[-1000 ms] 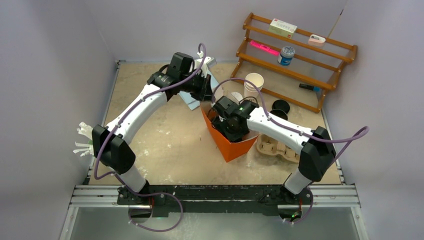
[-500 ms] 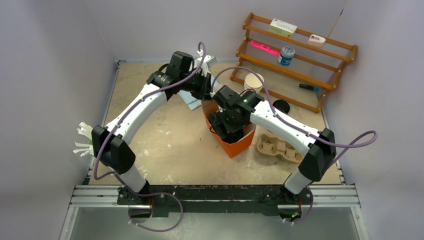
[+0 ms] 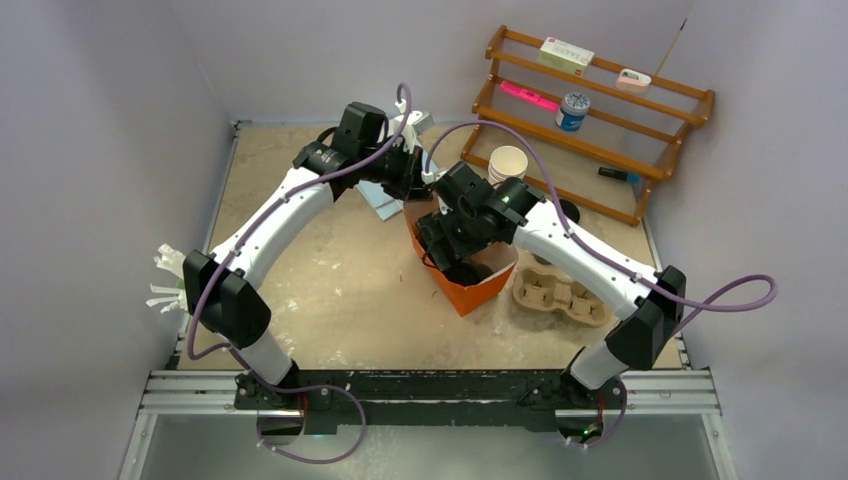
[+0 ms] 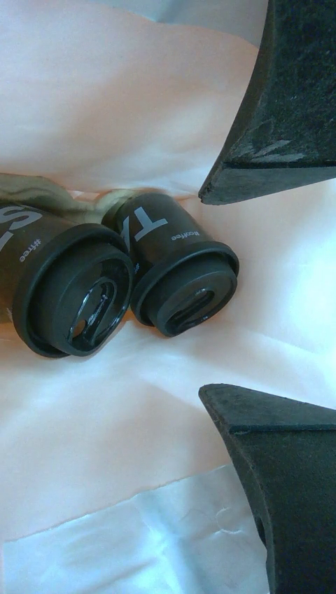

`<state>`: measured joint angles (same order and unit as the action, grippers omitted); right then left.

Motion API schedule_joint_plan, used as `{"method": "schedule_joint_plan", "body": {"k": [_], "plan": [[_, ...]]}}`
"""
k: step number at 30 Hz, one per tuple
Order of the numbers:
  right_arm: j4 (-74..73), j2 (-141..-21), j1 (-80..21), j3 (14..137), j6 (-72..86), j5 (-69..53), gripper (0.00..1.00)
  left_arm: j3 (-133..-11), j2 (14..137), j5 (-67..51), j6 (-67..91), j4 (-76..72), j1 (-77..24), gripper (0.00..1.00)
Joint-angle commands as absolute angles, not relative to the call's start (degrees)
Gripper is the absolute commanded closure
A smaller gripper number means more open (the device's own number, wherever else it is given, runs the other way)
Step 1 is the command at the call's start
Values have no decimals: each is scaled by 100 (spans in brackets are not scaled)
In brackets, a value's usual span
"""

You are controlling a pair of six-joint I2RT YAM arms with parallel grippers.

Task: Pack the takeout coffee
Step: Place the coffee cup on the cup tray.

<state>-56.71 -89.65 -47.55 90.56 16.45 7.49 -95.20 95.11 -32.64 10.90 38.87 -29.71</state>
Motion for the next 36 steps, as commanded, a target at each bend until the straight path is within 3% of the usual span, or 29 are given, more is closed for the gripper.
{"method": "schedule_joint_plan", "body": {"k": [1, 15, 36], "plan": [[-5708, -8890, -4727, 9092, 1575, 712, 3, -9692, 9424, -3436, 1072, 3867, -2967, 100], [-4635, -9464, -4518, 8895, 1425, 1016, 45, -9502, 9428, -3730, 1135, 3762, -2968, 100], [-4095, -10254, -4515, 9164, 1371, 1604, 78, -9604, 9702, -3959, 1187, 3835, -2960, 100]]}}
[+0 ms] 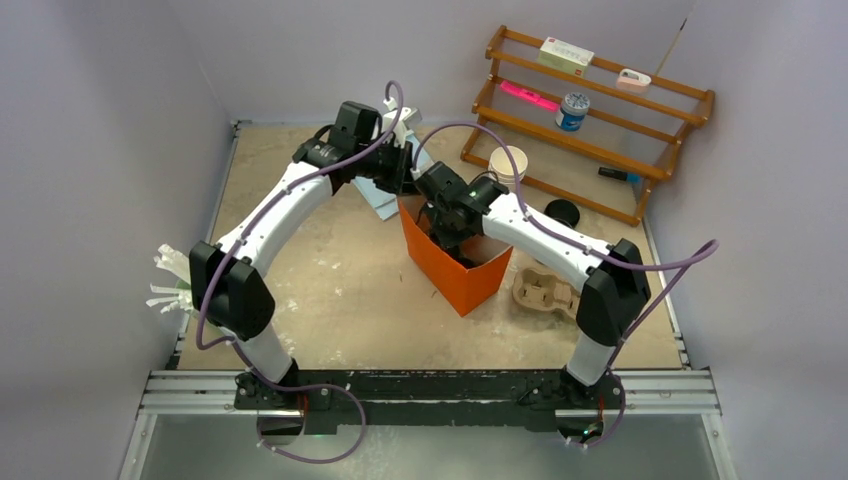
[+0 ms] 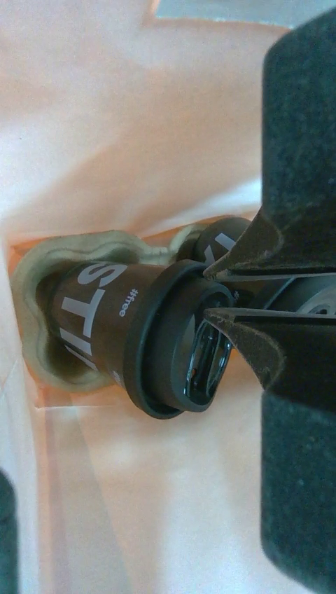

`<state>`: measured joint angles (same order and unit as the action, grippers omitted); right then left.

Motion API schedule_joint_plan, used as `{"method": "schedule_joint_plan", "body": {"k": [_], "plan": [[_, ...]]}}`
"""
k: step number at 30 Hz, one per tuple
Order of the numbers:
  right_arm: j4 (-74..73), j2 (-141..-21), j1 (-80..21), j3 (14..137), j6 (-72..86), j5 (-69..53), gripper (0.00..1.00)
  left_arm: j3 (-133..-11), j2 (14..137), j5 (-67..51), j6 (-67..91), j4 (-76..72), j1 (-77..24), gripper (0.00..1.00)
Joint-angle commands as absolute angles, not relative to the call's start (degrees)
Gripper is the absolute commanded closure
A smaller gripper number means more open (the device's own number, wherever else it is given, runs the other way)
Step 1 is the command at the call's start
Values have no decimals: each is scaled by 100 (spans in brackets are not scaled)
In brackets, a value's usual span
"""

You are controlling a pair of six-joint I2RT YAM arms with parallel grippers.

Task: Pack the takeout coffee
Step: Place the coffee cup on the cup tray.

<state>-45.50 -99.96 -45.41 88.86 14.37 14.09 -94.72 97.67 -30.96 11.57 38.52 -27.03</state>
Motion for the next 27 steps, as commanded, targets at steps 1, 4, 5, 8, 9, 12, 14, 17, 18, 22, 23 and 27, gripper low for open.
{"method": "schedule_joint_plan", "body": {"k": [1, 4, 5, 8, 9, 12, 14, 17, 18, 22, 23, 27], "plan": [[-4037, -10255, -4517, 9207, 1375, 1600, 80, -9613, 9711, -3956, 1187, 3852, -2963, 100], [-3779, -10227, -4517, 9246, 1374, 1644, 84, -9624, 9720, -3970, 1187, 3929, -2964, 100], [-3700, -10215, -4518, 9244, 1372, 1684, 86, -9624, 9724, -3976, 1187, 3962, -2965, 100], [-3401, -10179, -4515, 9173, 1350, 1761, 90, -9623, 9721, -3963, 1170, 4077, -2965, 100], [-3284, -10169, -4513, 9161, 1341, 1774, 91, -9624, 9714, -3947, 1161, 4120, -2966, 100], [-3113, -10138, -4515, 9313, 1272, 1784, 93, -9620, 9697, -3891, 1204, 4239, -2965, 100], [-3169, -10052, -4518, 9437, 1231, 1709, 95, -9596, 9663, -3851, 1263, 4322, -2963, 100], [-3322, -9833, -4518, 9591, 1211, 1460, 95, -9542, 9572, -3811, 1358, 4397, -2968, 100], [-3416, -9752, -4518, 9661, 1237, 1379, 97, -9532, 9537, -3780, 1382, 4440, -2968, 100], [-3769, -9485, -4514, 9911, 1305, 1061, 100, -9499, 9392, -3671, 1549, 4678, -2965, 100], [-3881, -9427, -4517, 9949, 1377, 953, 100, -9463, 9336, -3699, 1598, 4724, -2970, 100], [-4316, -9074, -4535, 9889, 1727, 454, 100, -9142, 9012, -3903, 1846, 4888, -2969, 100]]}}
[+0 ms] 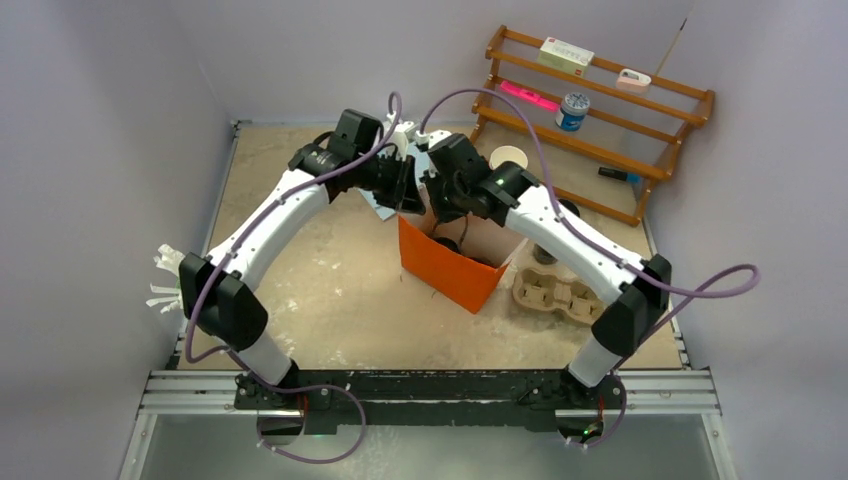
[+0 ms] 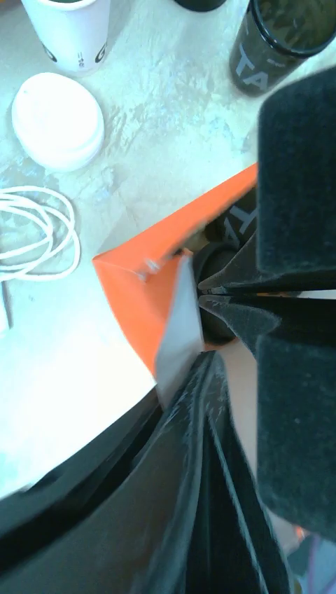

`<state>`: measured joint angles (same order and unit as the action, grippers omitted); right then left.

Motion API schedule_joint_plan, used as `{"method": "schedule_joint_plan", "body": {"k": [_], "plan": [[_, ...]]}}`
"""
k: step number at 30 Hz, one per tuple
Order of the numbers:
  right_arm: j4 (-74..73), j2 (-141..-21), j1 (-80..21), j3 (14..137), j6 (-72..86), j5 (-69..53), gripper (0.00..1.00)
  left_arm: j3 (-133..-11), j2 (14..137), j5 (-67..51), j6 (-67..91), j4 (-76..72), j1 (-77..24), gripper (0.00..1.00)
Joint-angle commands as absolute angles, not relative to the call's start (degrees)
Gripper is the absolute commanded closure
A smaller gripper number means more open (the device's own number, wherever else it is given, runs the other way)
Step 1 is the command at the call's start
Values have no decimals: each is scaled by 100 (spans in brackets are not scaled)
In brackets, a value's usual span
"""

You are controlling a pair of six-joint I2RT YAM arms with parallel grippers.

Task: Pack the takeout coffee
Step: Place the coffee cup on the cup tray.

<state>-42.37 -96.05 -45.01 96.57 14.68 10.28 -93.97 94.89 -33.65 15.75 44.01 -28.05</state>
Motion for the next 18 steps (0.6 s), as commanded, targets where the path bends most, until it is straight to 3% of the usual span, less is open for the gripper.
{"method": "schedule_joint_plan", "body": {"k": [1, 6, 10, 12, 18], "plan": [[-4455, -9010, -4535, 9860, 1809, 339, 100, -9046, 8897, -3922, 1894, 4940, -2970, 100], [-4819, -8558, -4674, 9694, 1880, 42, 99, -8258, 8235, -4007, 2040, 4876, -2991, 100], [-5257, -8694, -4676, 10614, 1751, 9, 89, -8115, 8087, -3945, 1896, 4874, -2992, 100], [-5492, -8885, -4679, 11233, 1706, 9, 80, -8265, 8184, -3783, 1725, 5093, -2993, 100], [-6127, -9020, -4675, 12477, 1832, 340, 33, -8608, 8319, -3367, 1553, 5275, -2979, 100]]}}
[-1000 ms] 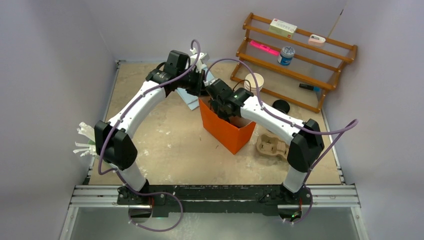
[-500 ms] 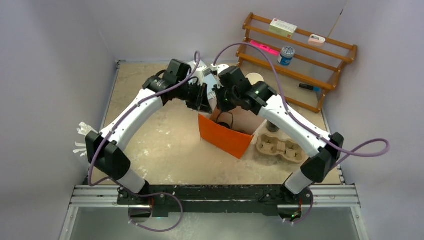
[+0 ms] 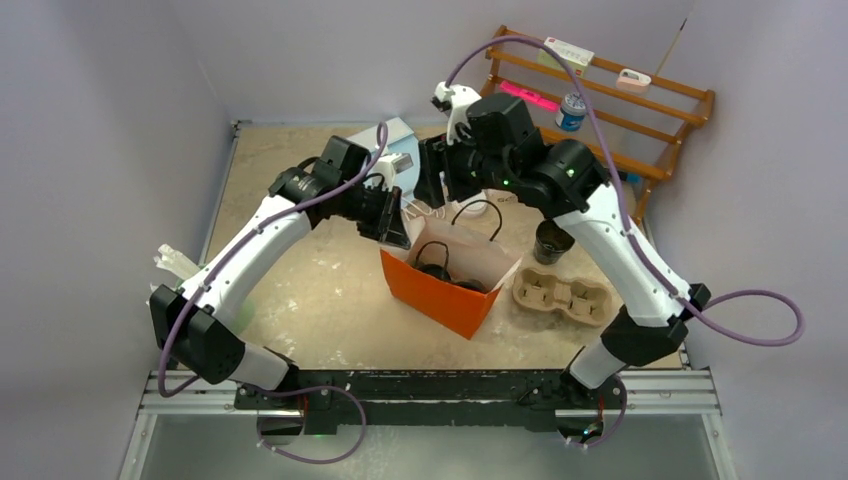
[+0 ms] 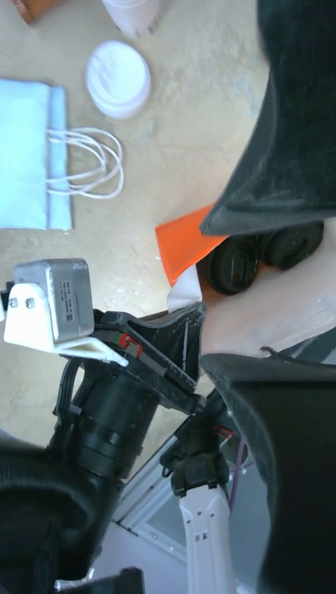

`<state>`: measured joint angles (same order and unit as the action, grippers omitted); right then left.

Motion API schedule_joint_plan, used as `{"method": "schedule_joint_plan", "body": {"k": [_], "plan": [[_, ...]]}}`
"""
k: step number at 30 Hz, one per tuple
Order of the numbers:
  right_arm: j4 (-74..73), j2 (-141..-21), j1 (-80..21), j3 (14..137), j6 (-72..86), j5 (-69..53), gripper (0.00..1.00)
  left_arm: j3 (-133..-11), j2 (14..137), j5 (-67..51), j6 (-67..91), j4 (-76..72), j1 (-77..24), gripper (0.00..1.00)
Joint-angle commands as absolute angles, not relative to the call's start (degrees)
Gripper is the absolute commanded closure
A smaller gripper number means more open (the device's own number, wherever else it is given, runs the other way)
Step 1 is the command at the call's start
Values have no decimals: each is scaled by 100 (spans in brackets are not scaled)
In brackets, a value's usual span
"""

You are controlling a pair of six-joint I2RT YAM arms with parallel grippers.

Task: Pack the takeout coffee
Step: Place the coffee cup on the cup tray.

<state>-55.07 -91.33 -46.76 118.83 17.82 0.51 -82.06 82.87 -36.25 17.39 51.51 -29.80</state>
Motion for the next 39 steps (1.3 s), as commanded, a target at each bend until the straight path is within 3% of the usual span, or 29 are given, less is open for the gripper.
{"method": "schedule_joint_plan", "body": {"k": [1, 3, 6, 15, 18, 28, 29, 38, 39], "plan": [[-6229, -8970, -4669, 12491, 1871, 572, 26, -8665, 8349, -3292, 1533, 5314, -2976, 100], [-6476, -8864, -4661, 12399, 1981, 889, 16, -8758, 8403, -3201, 1508, 5349, -2968, 100], [-6943, -8691, -4653, 11970, 2225, 1191, 9, -8818, 8459, -3177, 1485, 5306, -2951, 100], [-7097, -7811, -4658, 10003, 2561, 969, 4, -8842, 8617, -3160, 1322, 5177, -2914, 100], [-6888, -7905, -4664, 9671, 2543, 1278, 17, -8895, 8688, -3135, 1273, 5097, -2900, 100], [-7139, -8082, -4695, 9788, 3147, 994, 96, -9265, 9055, -3172, 1069, 4833, -2892, 100], [-7160, -8063, -4708, 9795, 3240, 880, 100, -9304, 9097, -3185, 1060, 4810, -2892, 100], [-7491, -7919, -4810, 9925, 3979, -585, 100, -9998, 9807, -3430, 997, 4526, -2896, 100], [-7489, -7869, -4856, 9866, 4031, -677, 94, -10023, 9853, -3473, 1008, 4466, -2900, 100]]}}
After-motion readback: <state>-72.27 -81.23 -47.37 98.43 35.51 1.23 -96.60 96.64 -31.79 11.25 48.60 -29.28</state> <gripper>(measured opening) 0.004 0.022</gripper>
